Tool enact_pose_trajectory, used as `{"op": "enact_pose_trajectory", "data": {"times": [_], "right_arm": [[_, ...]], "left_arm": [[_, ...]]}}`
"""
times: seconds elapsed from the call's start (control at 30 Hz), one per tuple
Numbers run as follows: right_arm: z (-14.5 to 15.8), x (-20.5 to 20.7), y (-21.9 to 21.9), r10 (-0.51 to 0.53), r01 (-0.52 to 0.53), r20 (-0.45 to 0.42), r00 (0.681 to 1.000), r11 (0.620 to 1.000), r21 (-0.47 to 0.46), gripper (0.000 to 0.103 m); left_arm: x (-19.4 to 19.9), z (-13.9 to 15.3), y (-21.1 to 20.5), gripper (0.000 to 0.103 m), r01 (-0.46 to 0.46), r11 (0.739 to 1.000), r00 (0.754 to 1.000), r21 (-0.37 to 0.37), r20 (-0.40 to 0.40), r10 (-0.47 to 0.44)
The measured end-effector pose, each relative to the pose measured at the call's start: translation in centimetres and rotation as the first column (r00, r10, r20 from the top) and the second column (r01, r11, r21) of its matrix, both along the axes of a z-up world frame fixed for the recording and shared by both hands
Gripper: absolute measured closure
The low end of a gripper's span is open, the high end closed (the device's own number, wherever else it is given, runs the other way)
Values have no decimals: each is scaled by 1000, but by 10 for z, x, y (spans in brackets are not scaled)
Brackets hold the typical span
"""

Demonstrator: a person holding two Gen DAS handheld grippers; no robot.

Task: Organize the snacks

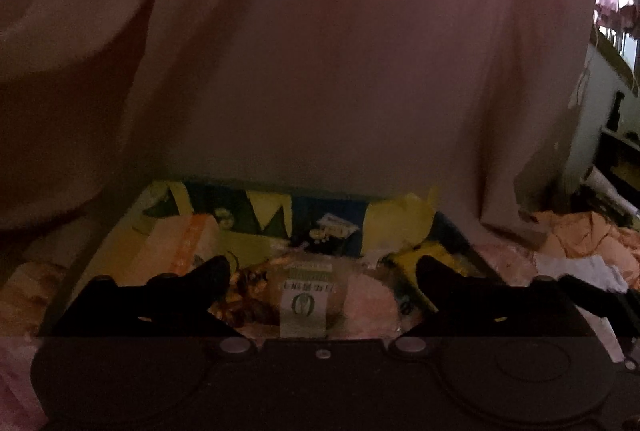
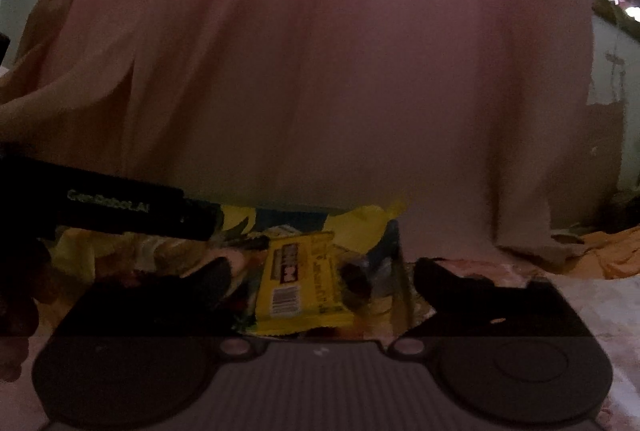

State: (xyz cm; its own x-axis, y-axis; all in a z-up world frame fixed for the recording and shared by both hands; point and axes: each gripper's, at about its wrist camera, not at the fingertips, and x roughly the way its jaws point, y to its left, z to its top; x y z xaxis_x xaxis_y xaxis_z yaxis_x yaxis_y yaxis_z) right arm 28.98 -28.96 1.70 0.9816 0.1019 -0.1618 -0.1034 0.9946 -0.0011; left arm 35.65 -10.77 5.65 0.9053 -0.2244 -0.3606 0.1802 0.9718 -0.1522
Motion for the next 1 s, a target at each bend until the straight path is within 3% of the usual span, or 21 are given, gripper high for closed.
{"op": "enact_pose_trajectory", "data": {"times": [0.3, 0.6, 1.0], "right_arm": [[20, -44, -9, -27, 26, 36, 999, 1000, 9, 0], [35, -81, -2, -29, 26, 80, 996, 999, 29, 0], [36, -127, 14, -34, 28, 125, 992, 998, 51, 0]], "left_arm": [[-44, 18, 10, 1, 2, 999, 998, 41, 67, -5], [-81, 30, 32, 1, -35, 999, 995, 35, 97, 31], [-146, 22, 56, 1, -72, 997, 990, -13, 121, 73]]}}
